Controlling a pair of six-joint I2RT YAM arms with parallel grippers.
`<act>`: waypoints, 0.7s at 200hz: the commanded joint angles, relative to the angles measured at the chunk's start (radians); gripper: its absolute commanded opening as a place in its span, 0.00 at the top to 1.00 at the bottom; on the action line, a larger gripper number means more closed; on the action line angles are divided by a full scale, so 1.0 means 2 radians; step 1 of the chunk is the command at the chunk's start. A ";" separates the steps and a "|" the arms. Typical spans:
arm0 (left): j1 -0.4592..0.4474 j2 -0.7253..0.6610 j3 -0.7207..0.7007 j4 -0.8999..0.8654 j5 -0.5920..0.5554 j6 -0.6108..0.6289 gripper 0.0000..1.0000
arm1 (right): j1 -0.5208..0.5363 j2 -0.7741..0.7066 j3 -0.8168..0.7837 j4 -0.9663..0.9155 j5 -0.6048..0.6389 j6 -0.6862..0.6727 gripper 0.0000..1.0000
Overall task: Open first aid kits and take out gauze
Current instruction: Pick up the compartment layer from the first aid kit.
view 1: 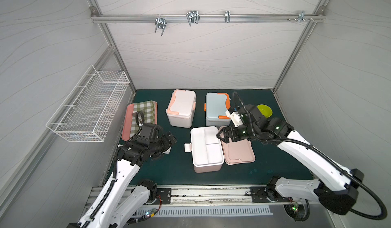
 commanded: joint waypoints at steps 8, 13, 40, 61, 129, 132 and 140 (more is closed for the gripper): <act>0.001 0.020 0.010 0.029 0.035 0.029 0.03 | 0.030 0.059 0.038 -0.016 0.046 0.001 0.17; 0.001 0.024 0.009 0.034 0.044 0.039 0.05 | 0.032 0.068 0.042 -0.016 0.047 0.002 0.19; 0.001 0.034 -0.013 0.073 0.094 0.080 0.05 | 0.038 0.121 0.065 -0.026 0.060 0.013 0.29; 0.001 0.018 -0.032 0.100 0.099 0.080 0.04 | 0.039 0.158 0.078 -0.038 0.075 0.019 0.38; 0.001 -0.066 -0.068 0.129 0.064 0.083 0.01 | 0.056 0.254 0.132 -0.050 0.086 0.043 0.50; 0.001 -0.067 -0.068 0.128 0.064 0.084 0.01 | 0.058 0.257 0.134 -0.050 0.087 0.045 0.50; 0.001 -0.069 -0.067 0.123 0.063 0.088 0.01 | 0.064 0.266 0.140 -0.054 0.092 0.048 0.51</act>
